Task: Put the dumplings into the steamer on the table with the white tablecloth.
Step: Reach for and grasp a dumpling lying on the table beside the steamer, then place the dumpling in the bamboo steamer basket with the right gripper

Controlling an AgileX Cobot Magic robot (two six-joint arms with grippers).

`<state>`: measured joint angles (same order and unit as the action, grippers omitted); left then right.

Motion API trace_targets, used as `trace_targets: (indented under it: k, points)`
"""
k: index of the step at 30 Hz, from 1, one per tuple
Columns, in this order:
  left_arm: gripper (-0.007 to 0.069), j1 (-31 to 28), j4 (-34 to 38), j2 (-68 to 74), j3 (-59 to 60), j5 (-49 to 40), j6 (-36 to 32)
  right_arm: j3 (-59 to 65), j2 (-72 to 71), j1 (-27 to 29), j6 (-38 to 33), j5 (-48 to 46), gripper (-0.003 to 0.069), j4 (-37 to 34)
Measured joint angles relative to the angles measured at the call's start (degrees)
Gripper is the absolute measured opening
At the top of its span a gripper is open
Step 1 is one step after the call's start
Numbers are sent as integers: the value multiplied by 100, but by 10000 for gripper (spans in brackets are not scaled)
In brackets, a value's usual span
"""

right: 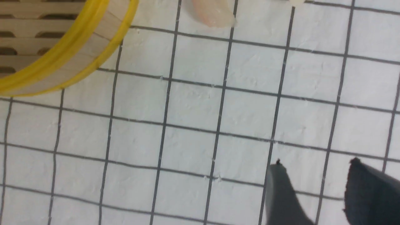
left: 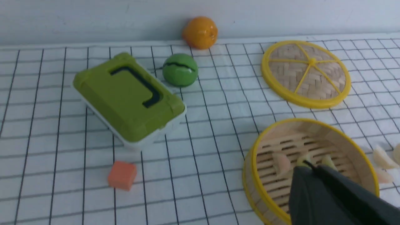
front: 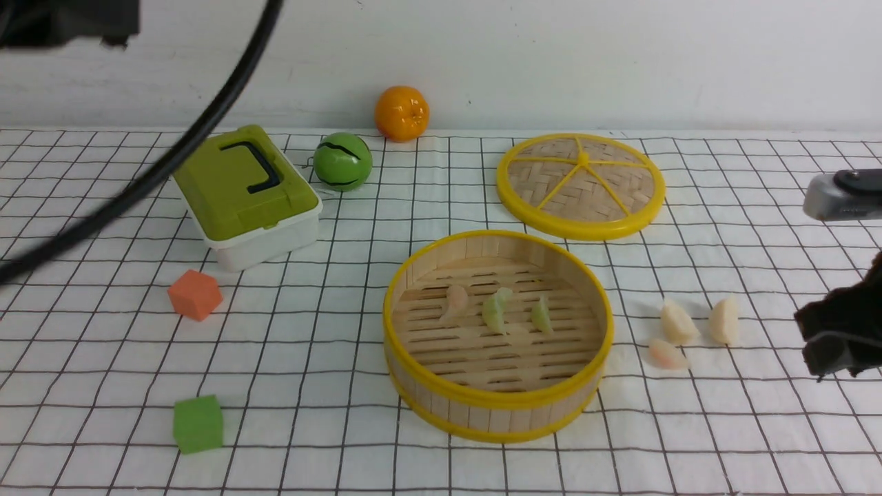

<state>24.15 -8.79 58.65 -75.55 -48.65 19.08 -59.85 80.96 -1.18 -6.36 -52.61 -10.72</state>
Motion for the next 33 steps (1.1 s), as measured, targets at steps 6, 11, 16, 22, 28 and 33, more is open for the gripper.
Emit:
trace_targets:
  k: [6, 11, 16, 22, 28, 33]
  points:
    - [-13, -3, -234, -1215, 1723, 320, 243, -260, 882, 0, 138, 1015, 376, 2]
    - [-13, -8, -684, -2002, 2962, 587, 494, -833, 1747, 0, 527, 1659, 358, 2]
    - [-13, -8, -855, -2487, 3813, 615, 611, -1464, 2717, 0, 1009, 1903, 361, 153]
    - [-13, -8, -1063, -2527, 4496, 1400, 675, -1825, 3474, 0, 1529, 2063, 368, 604]
    - [-13, -8, -1205, -2527, 4810, 2008, 691, -1937, 3572, 0, 1597, 1992, 260, 670]
    - [-13, -8, -1260, -2527, 4821, 2177, 693, -1936, 3415, 0, 1597, 1612, 260, 665]
